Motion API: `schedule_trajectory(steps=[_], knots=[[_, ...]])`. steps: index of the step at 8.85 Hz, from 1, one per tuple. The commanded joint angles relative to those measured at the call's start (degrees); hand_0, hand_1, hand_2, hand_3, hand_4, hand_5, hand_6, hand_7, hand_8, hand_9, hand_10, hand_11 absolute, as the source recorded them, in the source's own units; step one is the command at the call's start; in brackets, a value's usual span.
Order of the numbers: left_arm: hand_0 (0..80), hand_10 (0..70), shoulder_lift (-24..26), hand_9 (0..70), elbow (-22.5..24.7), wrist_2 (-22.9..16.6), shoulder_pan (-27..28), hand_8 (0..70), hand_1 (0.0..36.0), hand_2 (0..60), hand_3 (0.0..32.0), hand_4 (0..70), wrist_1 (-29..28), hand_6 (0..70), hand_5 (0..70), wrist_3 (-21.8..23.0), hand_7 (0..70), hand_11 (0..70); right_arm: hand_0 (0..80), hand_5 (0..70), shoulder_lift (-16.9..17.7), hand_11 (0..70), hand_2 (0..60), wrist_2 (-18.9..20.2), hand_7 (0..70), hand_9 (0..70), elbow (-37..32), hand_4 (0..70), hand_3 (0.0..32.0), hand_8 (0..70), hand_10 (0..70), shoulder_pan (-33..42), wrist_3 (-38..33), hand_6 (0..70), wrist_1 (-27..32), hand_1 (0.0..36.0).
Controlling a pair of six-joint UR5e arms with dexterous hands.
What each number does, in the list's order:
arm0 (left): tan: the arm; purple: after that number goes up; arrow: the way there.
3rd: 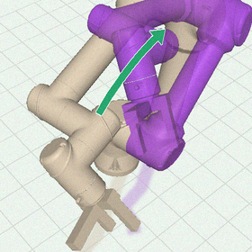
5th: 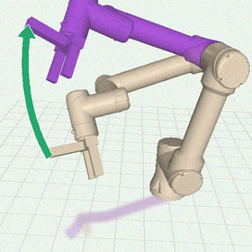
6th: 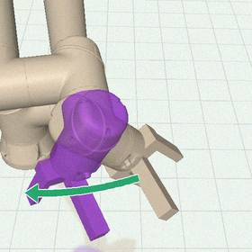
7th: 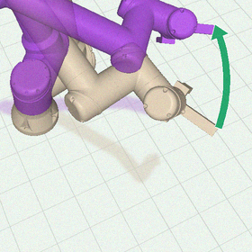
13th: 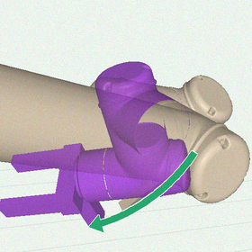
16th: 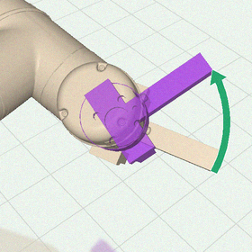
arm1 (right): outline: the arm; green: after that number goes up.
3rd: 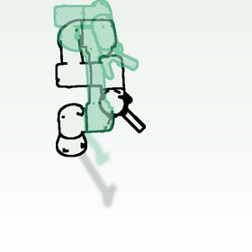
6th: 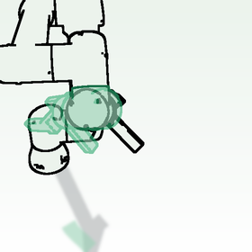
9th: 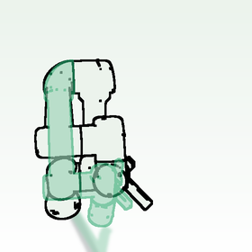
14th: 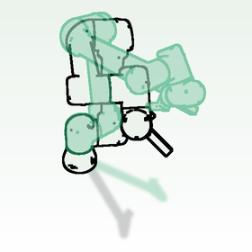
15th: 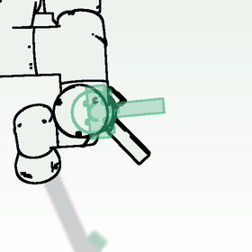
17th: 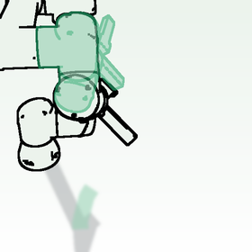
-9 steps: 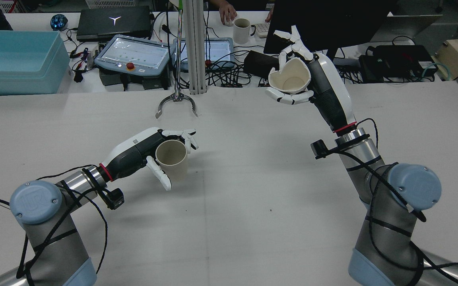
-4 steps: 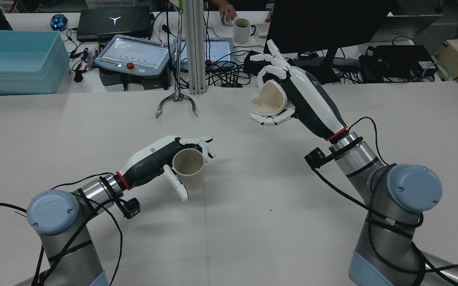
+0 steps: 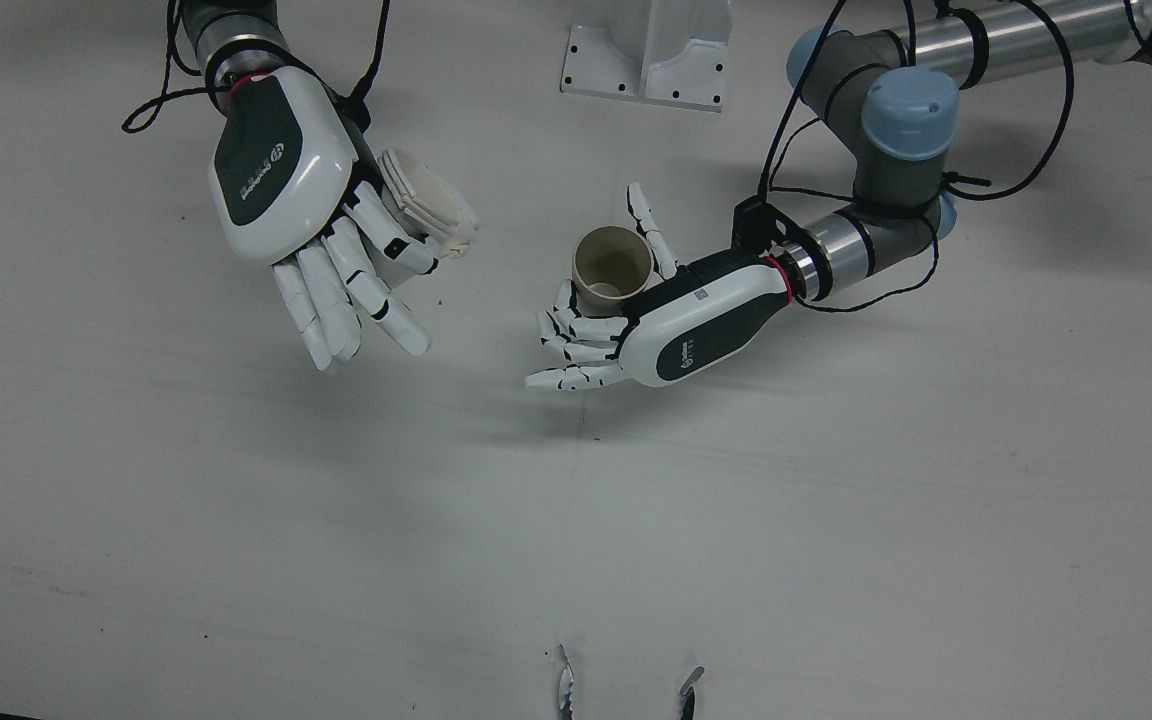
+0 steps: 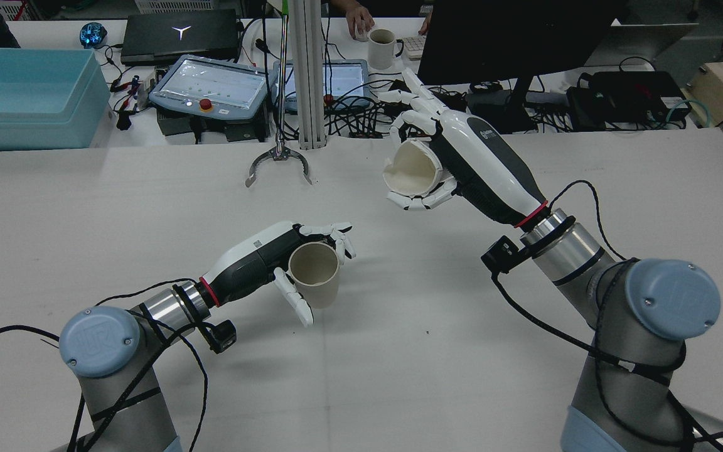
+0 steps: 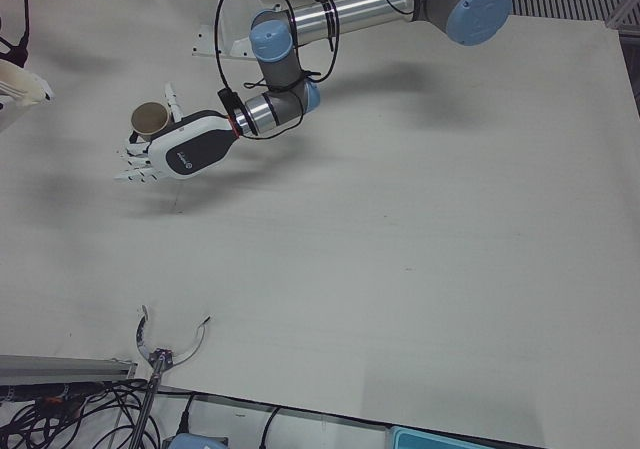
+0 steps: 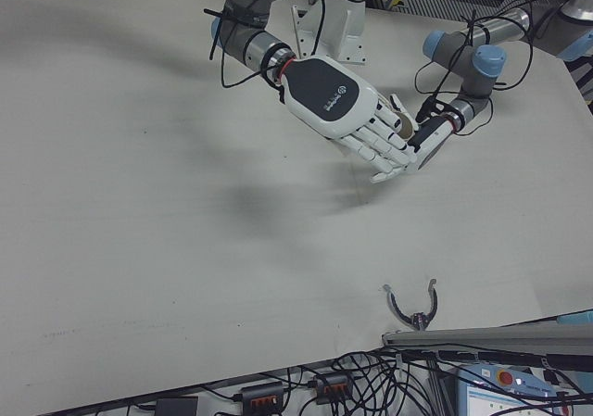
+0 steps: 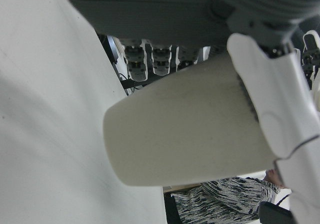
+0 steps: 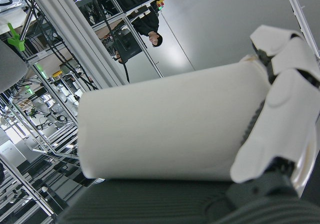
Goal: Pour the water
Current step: 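Tilt the right hand's cup over the left hand's cup to pour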
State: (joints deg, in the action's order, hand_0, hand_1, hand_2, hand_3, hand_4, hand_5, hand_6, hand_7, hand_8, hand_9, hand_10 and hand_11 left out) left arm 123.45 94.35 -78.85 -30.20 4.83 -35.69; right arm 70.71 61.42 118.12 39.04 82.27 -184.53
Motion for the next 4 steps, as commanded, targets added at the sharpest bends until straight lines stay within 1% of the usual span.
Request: schedule_trajectory(steps=[1, 2, 4], knots=[[51.2, 9.9, 0.5, 13.1, 0.0, -0.1, 1.4, 7.9, 5.3, 0.0, 0.0, 49.1, 0.0, 28.2, 70.0, -0.7, 38.6, 14.7, 51.3, 70.0, 0.0, 6.5, 56.6, 4.4, 21.9, 2.9, 5.3, 20.2, 0.0, 1.0, 3.1, 0.0, 4.2, 10.1, -8.2, 29.0], [50.9, 9.9, 0.5, 13.1, 0.1, -0.1, 1.5, 7.9, 5.4, 0.0, 0.0, 49.0, 0.0, 28.2, 70.0, -0.6, 38.5, 14.7, 51.2, 70.0, 0.3, 6.2, 58.2, 4.8, 21.4, 2.8, 6.3, 19.8, 0.0, 0.9, 2.8, 0.0, 4.3, 9.9, -12.0, 29.4], [51.2, 9.7, 0.7, 12.8, 0.1, -0.1, 1.3, 7.7, 5.3, 0.0, 0.0, 49.0, 0.0, 27.9, 70.0, -0.5, 38.2, 14.6, 50.7, 70.0, 0.4, 6.8, 56.6, 4.9, 20.0, 2.6, 6.2, 21.5, 0.0, 1.0, 3.3, -0.1, 4.4, 10.1, -13.0, 28.3]])
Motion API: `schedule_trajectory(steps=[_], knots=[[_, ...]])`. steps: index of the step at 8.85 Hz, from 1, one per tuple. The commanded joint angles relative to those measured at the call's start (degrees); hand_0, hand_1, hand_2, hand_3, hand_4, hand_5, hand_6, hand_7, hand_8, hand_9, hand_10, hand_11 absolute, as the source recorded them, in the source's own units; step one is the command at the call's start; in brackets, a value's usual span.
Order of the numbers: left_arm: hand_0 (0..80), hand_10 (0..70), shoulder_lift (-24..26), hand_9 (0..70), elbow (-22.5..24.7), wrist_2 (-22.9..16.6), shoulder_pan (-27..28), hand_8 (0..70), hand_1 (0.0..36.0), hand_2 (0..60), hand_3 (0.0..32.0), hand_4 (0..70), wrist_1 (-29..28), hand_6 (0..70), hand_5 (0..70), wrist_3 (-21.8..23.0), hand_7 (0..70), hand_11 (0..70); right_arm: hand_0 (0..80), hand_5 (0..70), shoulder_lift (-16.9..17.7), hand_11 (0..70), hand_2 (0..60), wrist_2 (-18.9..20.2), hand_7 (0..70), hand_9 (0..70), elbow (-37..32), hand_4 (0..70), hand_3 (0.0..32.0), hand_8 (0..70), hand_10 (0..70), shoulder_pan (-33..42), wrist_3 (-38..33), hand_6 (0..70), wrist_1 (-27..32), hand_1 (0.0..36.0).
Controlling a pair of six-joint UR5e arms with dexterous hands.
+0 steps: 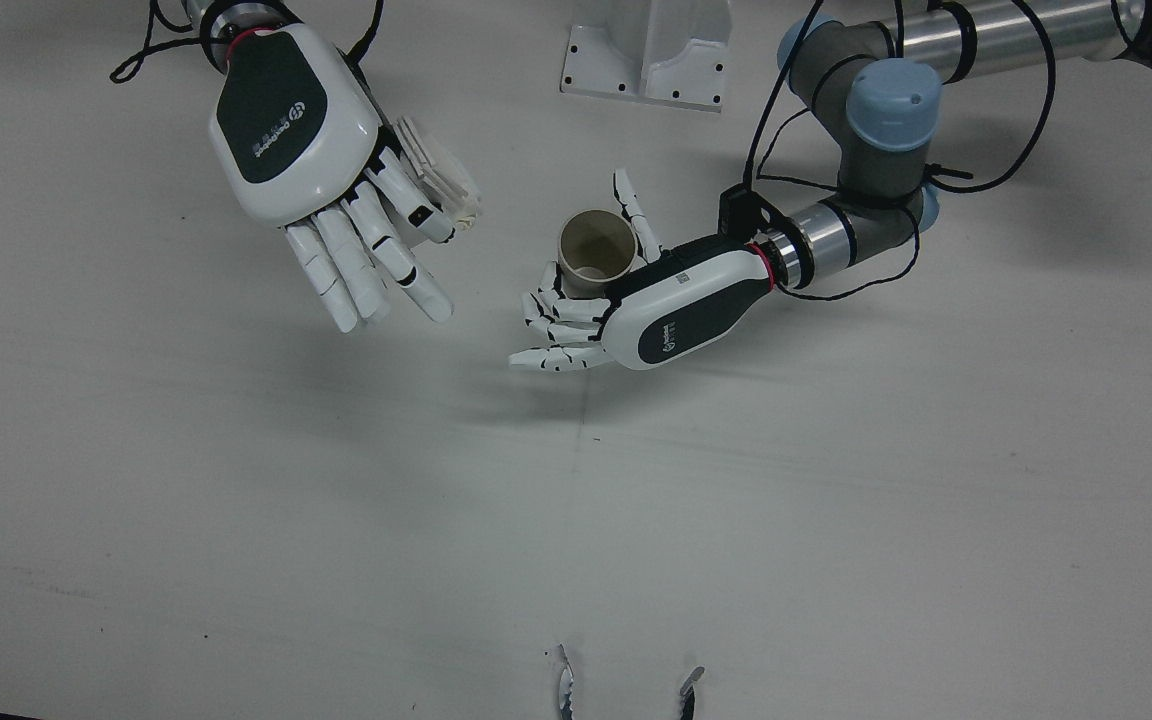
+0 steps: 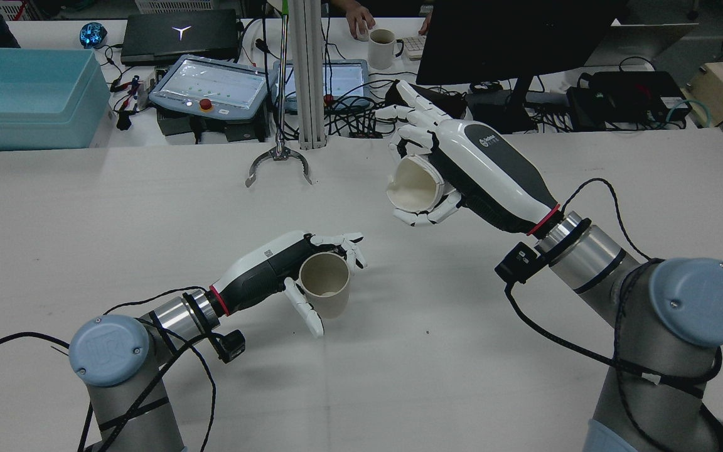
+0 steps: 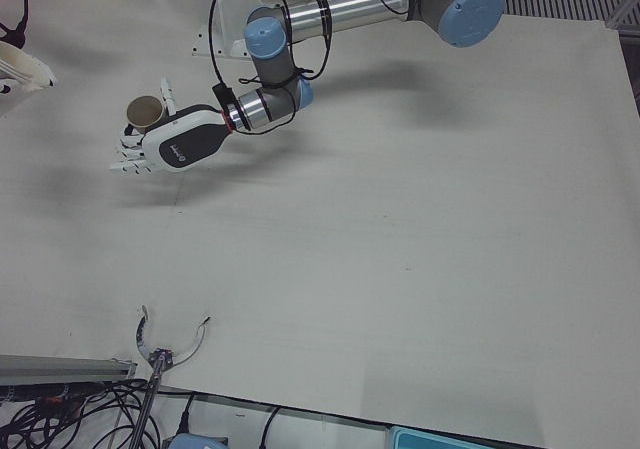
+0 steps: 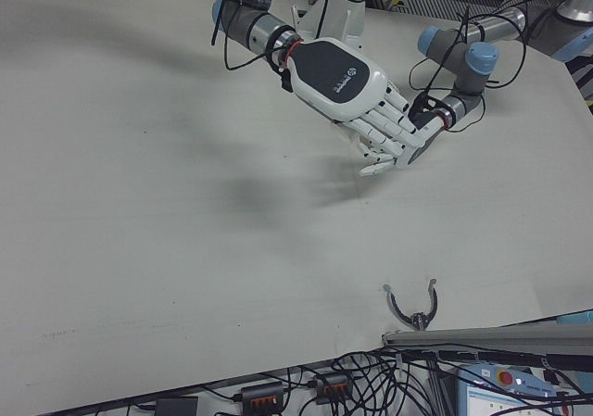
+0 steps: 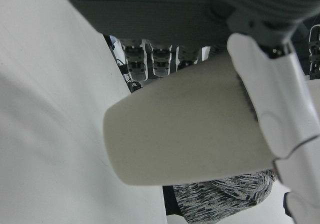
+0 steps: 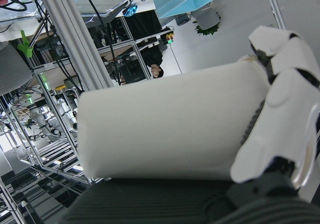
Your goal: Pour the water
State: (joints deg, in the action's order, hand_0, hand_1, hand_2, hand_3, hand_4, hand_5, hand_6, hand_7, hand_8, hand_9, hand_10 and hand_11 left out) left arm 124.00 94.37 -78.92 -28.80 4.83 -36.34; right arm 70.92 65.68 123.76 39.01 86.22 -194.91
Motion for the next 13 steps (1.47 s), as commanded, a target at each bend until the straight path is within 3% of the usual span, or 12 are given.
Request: schedule_trajectory(steps=[1, 3, 5, 6, 7, 9, 10, 12, 13], knots=[[51.2, 9.8, 0.0, 13.0, 0.1, -0.1, -0.2, 7.9, 5.3, 0.0, 0.0, 49.2, 0.0, 28.1, 70.0, 0.2, 38.4, 14.7, 50.7, 70.0, 0.2, 5.6, 58.2, 0.6, 18.4, 2.2, 0.5, 21.2, 0.0, 0.9, 2.5, 0.0, 0.4, 9.6, -2.6, 28.7], [51.2, 9.7, -0.4, 12.9, 0.0, -0.1, -2.6, 7.7, 5.4, 0.0, 0.0, 49.1, 0.3, 28.0, 70.0, 1.0, 38.4, 14.5, 50.5, 70.0, 0.4, 5.6, 55.9, -0.5, 18.2, 2.2, 0.3, 20.0, 0.0, 0.8, 2.5, 3.2, -0.9, 9.4, -2.4, 28.1], [50.7, 9.7, -5.3, 12.6, -0.1, -0.2, -7.7, 7.5, 5.4, 0.0, 0.0, 48.0, 0.4, 27.3, 70.0, 4.2, 37.6, 14.5, 49.3, 70.0, 0.8, 5.8, 55.0, -2.4, 13.6, 1.3, 0.0, 17.0, 0.0, 0.5, 2.7, 7.9, -7.2, 7.6, -2.1, 27.1], [50.4, 9.5, -9.4, 12.3, -0.2, -0.1, -9.7, 7.3, 5.5, 0.0, 0.0, 46.5, -1.2, 26.8, 70.0, 5.3, 36.7, 14.2, 50.1, 70.0, 4.2, 7.0, 60.0, -5.1, 11.6, 0.9, 0.0, 23.2, 0.0, 0.4, 3.5, 8.4, -13.0, 7.3, -1.8, 29.7], [50.2, 9.5, -14.2, 12.2, -0.4, -0.1, -12.7, 7.2, 5.4, 0.0, 0.0, 45.5, -3.8, 26.6, 70.0, 6.3, 36.3, 14.3, 49.6, 70.0, 5.7, 8.0, 60.0, -5.1, 10.6, 0.7, 0.0, 26.4, 0.0, 0.4, 4.3, 9.1, -17.3, 7.0, -1.8, 28.7], [49.7, 9.6, -19.3, 12.3, -1.5, -0.4, -19.9, 7.3, 5.3, 0.0, 0.0, 44.6, -7.9, 26.4, 70.0, 6.9, 35.6, 14.3, 48.6, 66.8, 8.3, 7.0, 54.0, -5.1, 9.0, 0.4, 0.0, 21.4, 0.0, 0.1, 3.6, 11.8, -21.1, 5.6, -1.8, 26.0], [49.8, 9.7, -23.0, 12.5, -2.9, -0.3, -22.0, 7.5, 5.1, 0.0, 0.0, 45.2, -10.1, 26.6, 70.0, 8.5, 35.8, 14.5, 48.1, 59.8, 9.1, 6.9, 51.2, -5.4, 6.5, 0.0, -0.1, 18.6, 0.0, 0.0, 3.5, 12.7, -24.0, 4.1, -1.8, 25.2], [49.8, 9.8, -28.0, 12.5, -8.6, 0.1, -26.0, 7.6, 5.1, 0.0, 0.0, 45.3, -16.6, 26.7, 70.0, 11.6, 35.7, 14.6, 47.2, 52.7, 9.8, 5.9, 39.1, -5.6, 4.7, 0.0, -0.2, 15.6, 0.0, 0.0, 3.0, 13.9, -28.9, 2.7, -1.6, 21.3], [49.6, 9.9, -31.0, 12.5, -9.5, 0.1, -27.8, 7.6, 5.0, 0.0, 0.0, 45.1, -18.9, 26.5, 70.0, 11.9, 35.4, 14.7, 47.0, 48.9, 10.6, 5.8, 36.6, -7.5, 4.2, 0.0, -1.6, 15.7, 0.0, 0.0, 2.9, 14.2, -33.3, 2.3, -1.4, 20.4]])
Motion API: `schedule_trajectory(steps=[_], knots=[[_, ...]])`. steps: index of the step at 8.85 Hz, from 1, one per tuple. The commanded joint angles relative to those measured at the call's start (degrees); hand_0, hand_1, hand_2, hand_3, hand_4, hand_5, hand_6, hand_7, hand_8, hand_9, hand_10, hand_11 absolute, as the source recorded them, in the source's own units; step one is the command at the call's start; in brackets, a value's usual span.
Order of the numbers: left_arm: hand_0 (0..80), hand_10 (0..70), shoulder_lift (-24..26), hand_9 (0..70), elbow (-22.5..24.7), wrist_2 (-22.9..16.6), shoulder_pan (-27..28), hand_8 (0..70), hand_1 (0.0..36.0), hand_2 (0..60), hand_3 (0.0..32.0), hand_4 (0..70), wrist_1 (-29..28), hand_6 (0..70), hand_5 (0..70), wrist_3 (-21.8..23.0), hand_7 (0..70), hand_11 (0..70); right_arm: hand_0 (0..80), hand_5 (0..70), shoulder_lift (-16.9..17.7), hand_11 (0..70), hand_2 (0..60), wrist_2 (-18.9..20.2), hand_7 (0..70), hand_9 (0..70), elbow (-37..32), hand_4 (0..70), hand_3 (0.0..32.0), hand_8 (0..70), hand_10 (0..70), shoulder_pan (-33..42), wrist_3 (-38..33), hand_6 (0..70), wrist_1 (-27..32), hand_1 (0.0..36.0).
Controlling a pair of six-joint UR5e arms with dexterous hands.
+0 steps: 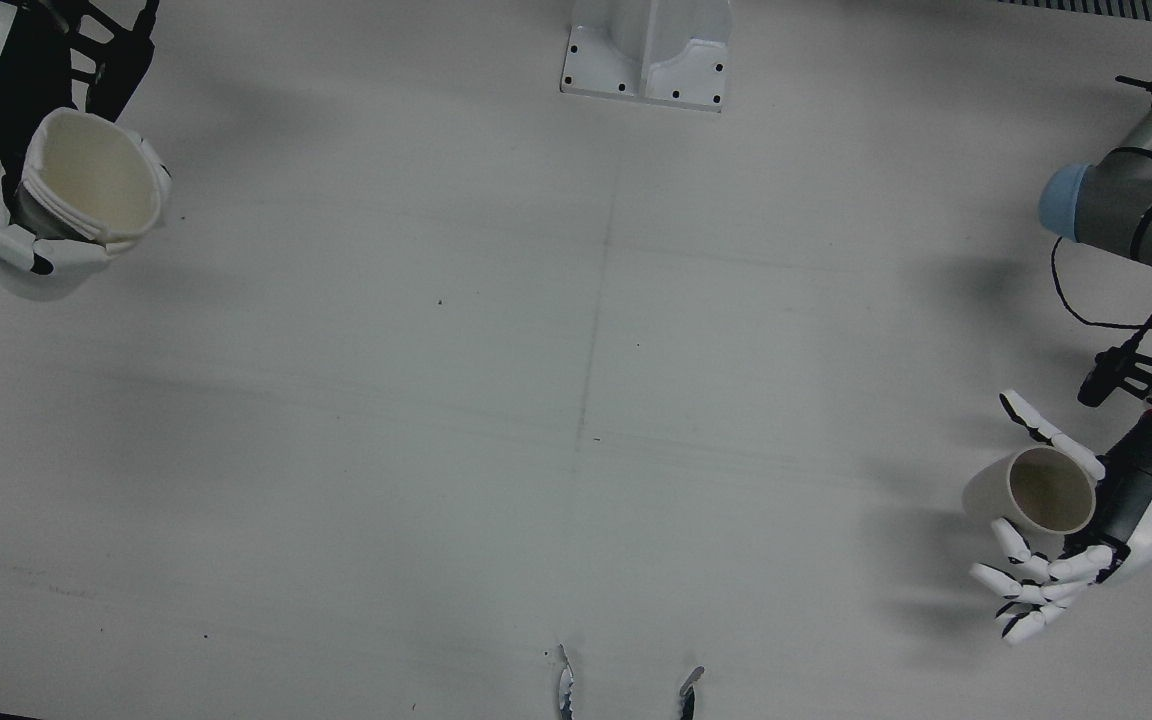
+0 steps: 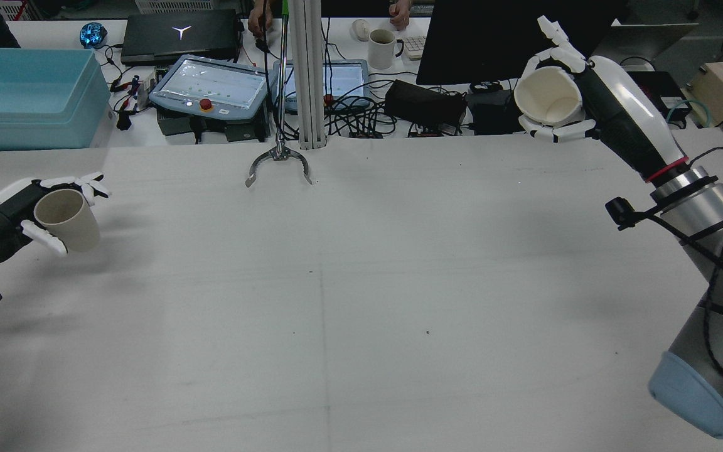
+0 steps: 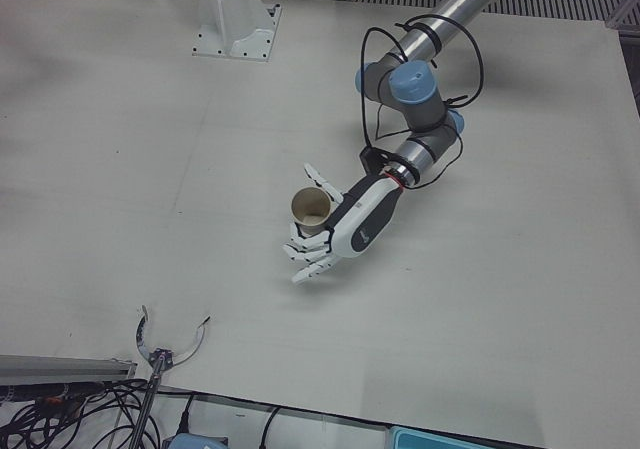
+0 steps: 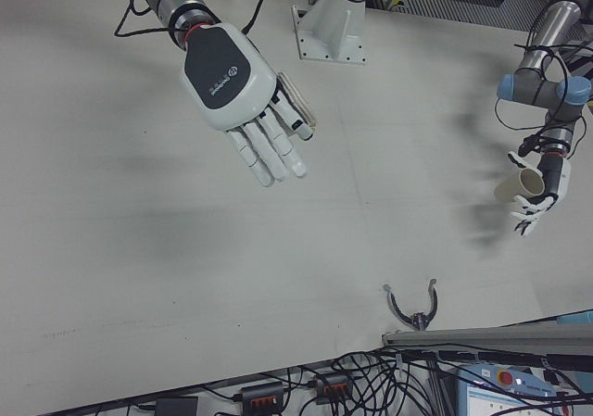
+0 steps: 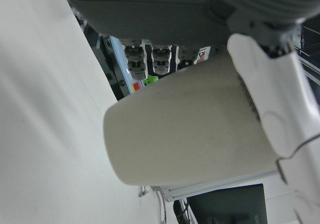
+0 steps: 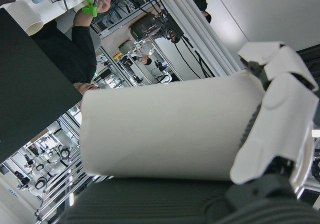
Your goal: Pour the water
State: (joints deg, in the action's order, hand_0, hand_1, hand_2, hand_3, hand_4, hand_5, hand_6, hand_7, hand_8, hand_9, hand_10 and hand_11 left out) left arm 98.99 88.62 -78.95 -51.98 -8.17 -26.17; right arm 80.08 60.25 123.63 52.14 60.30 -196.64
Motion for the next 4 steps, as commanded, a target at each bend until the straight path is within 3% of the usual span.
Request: schedule_trajectory(steps=[1, 2, 4], knots=[[49.7, 9.8, -8.1, 12.5, -4.7, 0.2, -6.1, 7.5, 5.1, 0.0, 0.0, 44.9, -8.0, 26.5, 70.0, 1.8, 35.5, 14.6, 46.6, 45.1, 2.2, 6.1, 34.1, -3.9, 3.5, 0.0, -4.2, 15.5, 0.0, 0.0, 3.2, 0.8, -14.0, 2.0, 0.3, 19.3], [49.8, 9.8, -9.1, 12.5, -7.6, 0.3, -7.4, 7.5, 5.2, 0.0, 0.0, 44.7, -11.0, 26.5, 70.0, 1.9, 35.7, 14.7, 46.3, 42.0, 2.2, 6.6, 33.5, -3.9, 2.6, 0.0, -6.5, 16.9, 0.0, 0.0, 3.7, 0.7, -17.8, 1.8, 0.5, 18.5], [49.7, 10.0, -11.4, 12.8, -13.3, 2.3, -8.6, 7.7, 4.9, 0.0, 0.0, 44.6, -16.9, 26.4, 70.0, 1.8, 35.1, 14.9, 46.5, 40.5, 3.3, 5.1, 33.1, -4.0, 1.4, 0.0, -7.1, 13.7, 0.0, 0.0, 2.6, 1.0, -18.7, 0.8, 0.5, 18.9]])
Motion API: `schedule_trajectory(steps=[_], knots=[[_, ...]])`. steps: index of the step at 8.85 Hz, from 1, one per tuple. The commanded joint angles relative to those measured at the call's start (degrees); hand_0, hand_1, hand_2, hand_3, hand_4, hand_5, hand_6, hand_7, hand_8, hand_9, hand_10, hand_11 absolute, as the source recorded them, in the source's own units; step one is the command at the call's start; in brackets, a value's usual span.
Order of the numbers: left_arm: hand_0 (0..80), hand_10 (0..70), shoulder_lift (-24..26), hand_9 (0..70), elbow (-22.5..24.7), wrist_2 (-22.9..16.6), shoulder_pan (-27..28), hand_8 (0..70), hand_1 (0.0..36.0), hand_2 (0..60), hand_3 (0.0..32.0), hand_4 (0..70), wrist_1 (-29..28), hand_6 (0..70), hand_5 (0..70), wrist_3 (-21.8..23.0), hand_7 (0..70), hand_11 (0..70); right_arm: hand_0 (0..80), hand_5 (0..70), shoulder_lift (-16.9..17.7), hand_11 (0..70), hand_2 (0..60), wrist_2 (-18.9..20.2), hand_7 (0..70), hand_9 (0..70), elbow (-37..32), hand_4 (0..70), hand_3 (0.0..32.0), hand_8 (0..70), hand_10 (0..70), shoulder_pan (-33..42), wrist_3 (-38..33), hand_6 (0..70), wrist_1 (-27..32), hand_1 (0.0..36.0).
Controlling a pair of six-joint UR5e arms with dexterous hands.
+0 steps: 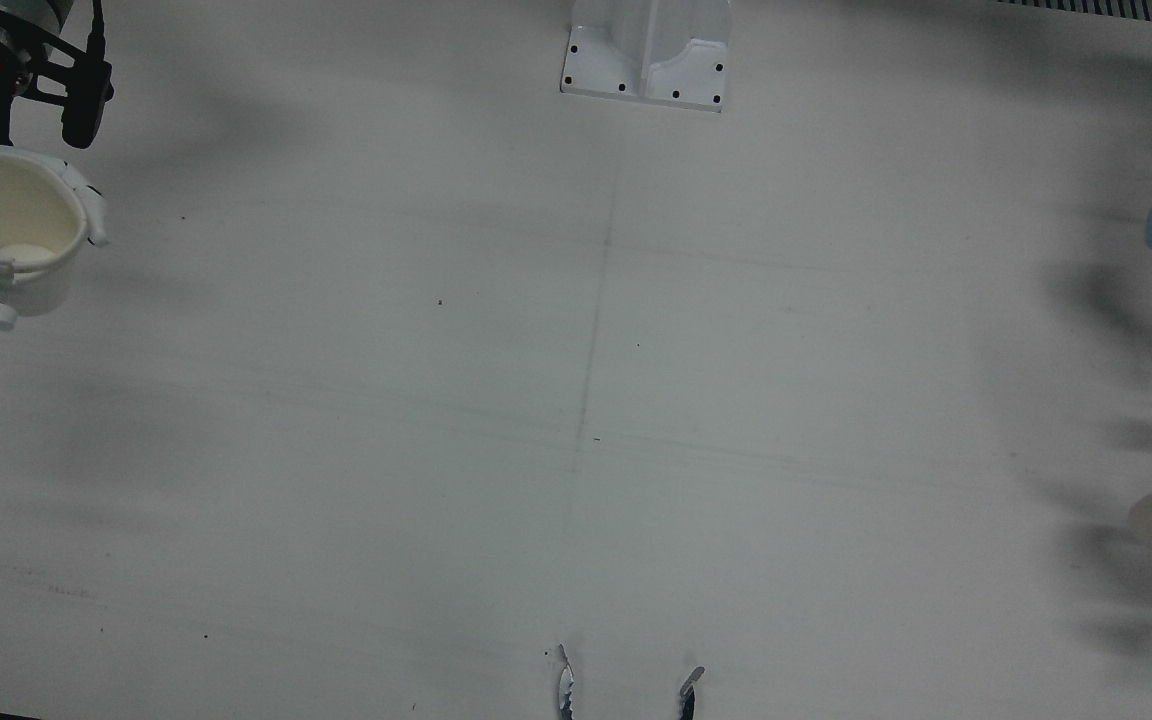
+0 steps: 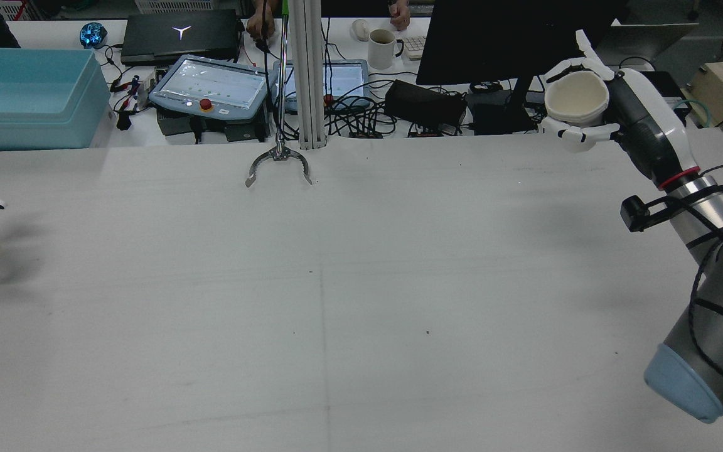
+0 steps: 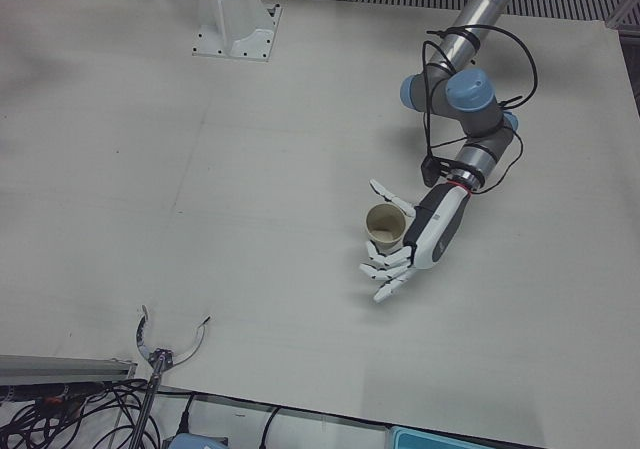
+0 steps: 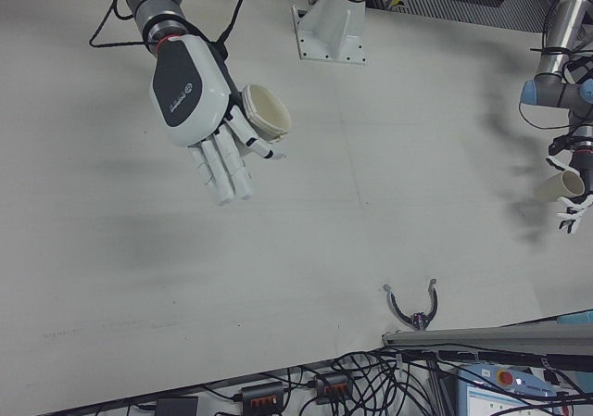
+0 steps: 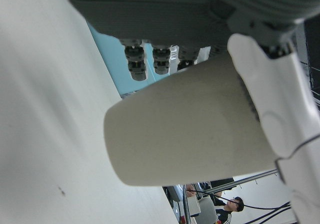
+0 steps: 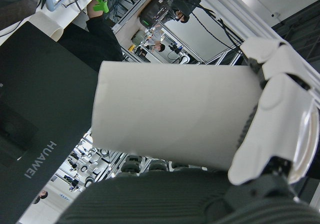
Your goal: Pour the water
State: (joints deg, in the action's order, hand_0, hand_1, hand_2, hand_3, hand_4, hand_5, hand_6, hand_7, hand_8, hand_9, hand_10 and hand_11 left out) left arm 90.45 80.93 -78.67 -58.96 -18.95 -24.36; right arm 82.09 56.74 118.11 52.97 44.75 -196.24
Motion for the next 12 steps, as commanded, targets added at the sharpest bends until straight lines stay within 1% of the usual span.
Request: schedule_trajectory(steps=[1, 2, 4, 5, 6, 8, 10, 11, 12], knots=[[49.9, 9.9, -4.0, 12.7, -7.3, 4.1, -1.5, 7.7, 4.9, 0.0, 0.0, 44.7, -8.0, 26.3, 70.0, -0.1, 35.0, 14.8, 46.6, 39.8, 1.5, 4.9, 33.2, -0.5, 0.7, 0.0, -2.6, 13.6, 0.0, 0.0, 2.4, 0.3, -3.4, 0.4, 0.2, 19.0], [49.9, 9.9, -4.1, 12.7, -9.8, 4.5, -1.5, 7.7, 4.9, 0.0, 0.0, 44.7, -10.0, 26.3, 70.0, -0.1, 35.0, 14.8, 46.4, 38.3, 1.4, 4.8, 33.0, -0.5, 0.2, 0.0, -4.3, 13.1, 0.0, 0.0, 2.3, 0.6, -4.2, 0.1, 0.2, 18.9], [49.7, 9.9, -4.1, 12.4, -12.6, 5.2, -1.5, 7.4, 5.0, 0.0, 0.0, 43.6, -12.2, 25.1, 70.0, -0.6, 34.0, 14.7, 46.2, 38.1, 1.3, 5.8, 32.9, -0.5, 1.1, 0.0, -7.3, 14.8, 0.0, 0.0, 3.1, 0.6, -6.9, 0.7, 0.7, 18.2], [49.4, 9.7, -4.1, 11.9, -14.5, 6.3, -1.3, 6.9, 5.4, 0.0, 0.0, 41.6, -13.9, 23.5, 69.4, -1.1, 32.6, 14.5, 46.2, 38.8, 1.3, 6.0, 33.0, -0.5, 1.4, 0.0, -7.4, 14.9, 0.0, 0.0, 3.3, 0.6, -7.0, 0.9, 0.9, 18.2], [49.4, 9.7, -4.1, 11.9, -16.0, 6.9, -1.2, 6.9, 5.5, 0.0, 0.0, 41.2, -16.0, 23.1, 68.4, -2.8, 32.3, 14.6, 46.3, 39.2, 1.4, 5.8, 32.9, -0.5, 1.4, 0.0, -7.3, 14.3, 0.0, 0.0, 3.1, 0.9, -7.0, 0.8, 1.0, 18.2], [48.5, 9.3, -4.5, 11.6, -16.6, 7.0, -1.2, 6.5, 5.9, 0.0, 0.0, 39.3, -17.5, 21.7, 65.4, -3.4, 30.9, 13.9, 46.2, 39.8, 1.4, 5.4, 32.9, -0.5, 1.9, 0.0, -7.3, 14.1, 0.0, 0.0, 2.8, 1.9, -7.2, 1.0, 1.0, 18.4], [48.2, 9.6, -4.3, 12.1, -17.6, 7.1, -1.2, 6.9, 6.2, 0.0, 0.0, 39.4, -17.8, 21.8, 63.8, -3.4, 30.8, 14.3, 46.3, 39.9, 1.4, 5.8, 32.4, -0.5, 1.4, 0.0, -7.4, 13.7, 0.0, 0.0, 3.0, 2.1, -7.2, 0.9, 1.0, 18.4], [47.8, 9.6, -4.3, 12.2, -17.6, 7.1, -1.2, 6.9, 6.7, 0.0, 0.0, 39.0, -17.6, 21.7, 63.4, -3.6, 31.0, 14.3, 46.2, 40.0, 1.4, 5.6, 32.2, -0.5, 1.9, 0.0, -7.4, 13.8, 0.0, 0.0, 3.0, 2.2, -7.2, 1.0, 1.0, 18.3], [47.7, 9.7, -4.3, 12.3, -17.6, 7.1, -1.2, 7.0, 7.0, 0.0, 0.0, 38.9, -18.0, 21.9, 63.8, -4.9, 31.1, 14.4, 46.2, 40.3, 1.4, 5.6, 32.2, -0.5, 2.1, 0.0, -7.4, 14.2, 0.0, 0.0, 2.9, 2.2, -7.2, 1.1, 1.0, 18.2]])
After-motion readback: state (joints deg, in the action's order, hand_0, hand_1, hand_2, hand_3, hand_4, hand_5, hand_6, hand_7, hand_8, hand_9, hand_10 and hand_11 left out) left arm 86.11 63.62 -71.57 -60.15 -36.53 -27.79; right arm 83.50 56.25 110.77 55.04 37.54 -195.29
